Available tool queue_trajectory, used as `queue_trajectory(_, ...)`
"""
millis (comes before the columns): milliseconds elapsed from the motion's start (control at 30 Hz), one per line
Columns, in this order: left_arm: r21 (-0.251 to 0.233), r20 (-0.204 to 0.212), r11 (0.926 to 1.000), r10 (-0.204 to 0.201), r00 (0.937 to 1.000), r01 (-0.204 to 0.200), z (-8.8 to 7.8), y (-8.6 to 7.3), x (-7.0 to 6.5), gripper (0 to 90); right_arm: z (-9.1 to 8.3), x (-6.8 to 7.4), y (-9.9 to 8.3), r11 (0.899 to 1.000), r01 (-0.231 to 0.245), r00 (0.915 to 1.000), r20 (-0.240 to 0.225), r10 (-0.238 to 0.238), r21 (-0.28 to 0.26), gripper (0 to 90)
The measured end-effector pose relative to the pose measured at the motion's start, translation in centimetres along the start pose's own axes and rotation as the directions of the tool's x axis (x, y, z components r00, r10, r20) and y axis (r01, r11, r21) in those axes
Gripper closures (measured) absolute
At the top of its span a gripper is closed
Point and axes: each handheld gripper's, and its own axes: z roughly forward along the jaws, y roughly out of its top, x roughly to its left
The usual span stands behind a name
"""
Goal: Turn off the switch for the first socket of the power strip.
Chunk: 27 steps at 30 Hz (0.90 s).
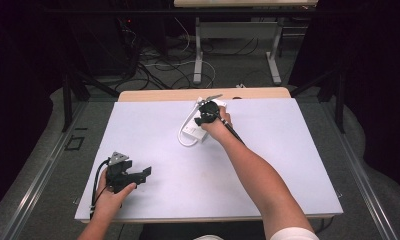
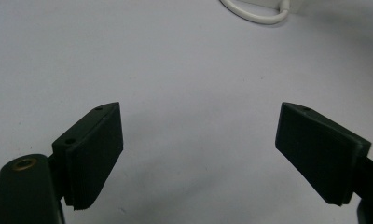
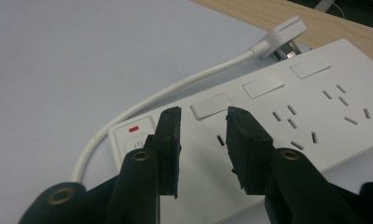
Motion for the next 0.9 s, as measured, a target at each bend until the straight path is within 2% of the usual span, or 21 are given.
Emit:
queue_trajectory(33, 0.007, 0.007, 1.0000, -0.002, 1.0000, 0.002, 0.0, 0.0, 0.0, 15.1, -0.1, 0.1, 0.0, 1.000, -0.002, 1.0000, 0.000, 0.002, 0.018, 61.6)
queue_trajectory(167, 0.004, 0.007, 1.0000, -0.006, 1.0000, 0.006, -0.1, 0.0, 0.0, 15.1, -0.4, 0.4, -0.1, 1.000, 0.006, 0.9996, -0.028, -0.006, 0.006, 55.8)
queue_trajectory(300, -0.004, -0.001, 1.0000, -0.003, 1.0000, 0.003, -0.1, 0.0, 0.0, 15.1, -0.9, 0.9, -0.1, 1.000, 0.020, 0.9992, -0.036, -0.020, 0.008, 50.6)
queue_trajectory(433, -0.005, 0.000, 1.0000, 0.004, 1.0000, -0.004, -0.1, 0.0, -0.1, 15.1, -1.7, 1.5, -0.3, 0.999, 0.037, 0.9987, -0.034, -0.037, 0.005, 45.9)
queue_trajectory(467, -0.006, 0.004, 1.0000, -0.004, 1.0000, 0.004, -0.1, 0.0, -0.1, 15.1, -1.8, 1.6, -0.4, 0.999, 0.046, 0.9980, -0.043, -0.047, -0.013, 43.6)
queue_trajectory(500, -0.004, 0.003, 1.0000, 0.001, 1.0000, -0.001, -0.1, 0.0, -0.1, 15.1, -2.1, 1.7, -0.5, 0.998, 0.056, 0.9977, -0.039, -0.056, 0.004, 41.9)
queue_trajectory(600, 0.004, 0.003, 1.0000, 0.007, 1.0000, -0.007, -0.1, 0.1, -0.1, 15.1, -2.8, 2.0, -0.7, 0.997, 0.080, 0.9965, -0.024, -0.080, -0.005, 36.6)
queue_trajectory(700, 0.005, 0.002, 1.0000, 0.008, 1.0000, -0.008, -0.1, 0.1, -0.2, 15.2, -3.4, 2.2, -1.0, 0.997, 0.072, 0.9964, -0.043, -0.073, -0.026, 36.5)
queue_trajectory(900, -0.002, -0.003, 1.0000, 0.008, 1.0000, -0.008, -0.1, 0.1, -0.2, 15.2, -4.7, 1.9, -1.4, 0.997, 0.078, 0.9957, -0.049, -0.078, -0.007, 36.0)
